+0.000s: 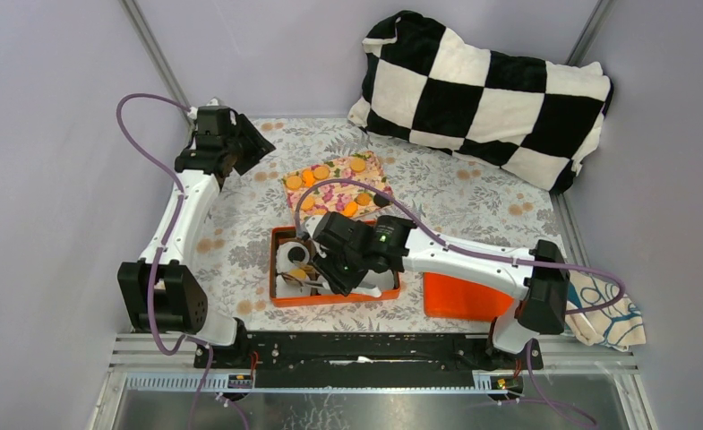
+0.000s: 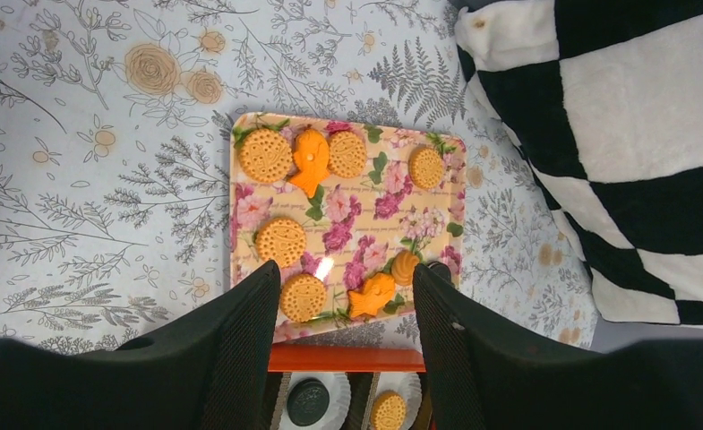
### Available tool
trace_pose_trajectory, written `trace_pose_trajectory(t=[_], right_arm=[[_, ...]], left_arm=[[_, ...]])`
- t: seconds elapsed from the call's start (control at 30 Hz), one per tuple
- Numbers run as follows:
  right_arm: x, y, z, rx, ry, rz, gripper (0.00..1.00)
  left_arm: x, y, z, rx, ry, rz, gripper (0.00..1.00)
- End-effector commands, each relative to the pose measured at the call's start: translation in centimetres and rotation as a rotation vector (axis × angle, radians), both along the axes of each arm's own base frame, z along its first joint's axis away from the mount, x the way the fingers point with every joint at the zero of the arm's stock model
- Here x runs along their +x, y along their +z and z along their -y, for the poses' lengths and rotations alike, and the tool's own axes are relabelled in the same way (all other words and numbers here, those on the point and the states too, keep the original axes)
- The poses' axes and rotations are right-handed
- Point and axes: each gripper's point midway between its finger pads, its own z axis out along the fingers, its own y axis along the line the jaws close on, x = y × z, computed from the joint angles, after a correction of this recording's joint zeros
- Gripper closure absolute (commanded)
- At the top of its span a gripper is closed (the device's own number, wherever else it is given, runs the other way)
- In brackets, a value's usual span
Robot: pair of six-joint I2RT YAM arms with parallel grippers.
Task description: Pack the cookies
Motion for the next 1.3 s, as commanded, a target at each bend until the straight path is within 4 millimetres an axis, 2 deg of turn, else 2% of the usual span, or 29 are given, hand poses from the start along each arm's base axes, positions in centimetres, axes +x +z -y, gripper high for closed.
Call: trace_pose_trajectory(t=[0.0, 0.1, 0.23, 0.37, 0.53, 0.7, 0.8, 0.9, 0.97, 1.07, 1.27], right_arm=[[-0.9, 1.0, -1.6, 0.050, 0.040, -0.014, 0.91], [-1.2, 0.6, -1.9, 0.044, 0.050, -0.027, 0.88], [-1.2, 0.3, -2.3, 0.045, 0.053, -0.034, 0.64], [-0.9, 0.6, -2.8, 0.060, 0.051, -0.020, 0.53], [-0.3, 1.6, -3.3, 0.075, 0.048, 0.010, 0.45], [0.6, 3.6, -3.5, 0.109, 0.024, 0.065, 0.50], [2.6, 5.4, -3.2, 0.117, -0.037, 0.169, 0.50], [5.5, 7.0, -2.5, 0.102, -0.116, 0.300, 0.49], [7.7, 7.2, -2.2, 0.085, -0.161, 0.340, 0.48], [10.5, 6.3, -2.2, 0.077, -0.204, 0.332, 0.48], [16.1, 3.2, -2.2, 0.048, -0.268, 0.294, 0.47]], left_arm=[[-0.3, 0.3, 0.1, -0.003, -0.012, 0.016, 0.39], [-0.3, 0.2, 0.3, -0.006, -0.018, 0.015, 0.39], [-0.3, 0.0, 0.7, -0.015, -0.042, 0.016, 0.39], [-0.4, 0.3, 0.9, -0.017, -0.061, 0.034, 0.38], [-0.4, 0.8, 1.1, -0.015, -0.077, 0.056, 0.37], [-0.4, 0.8, 1.4, -0.024, -0.094, 0.061, 0.37], [-0.4, 1.0, 1.6, -0.033, -0.100, 0.069, 0.37], [-0.4, 1.2, 1.7, -0.041, -0.104, 0.077, 0.38], [-0.3, 1.4, 1.8, -0.044, -0.106, 0.085, 0.38], [-0.3, 1.3, 1.7, -0.041, -0.106, 0.084, 0.38], [-0.4, 1.0, 1.6, -0.033, -0.100, 0.079, 0.38]])
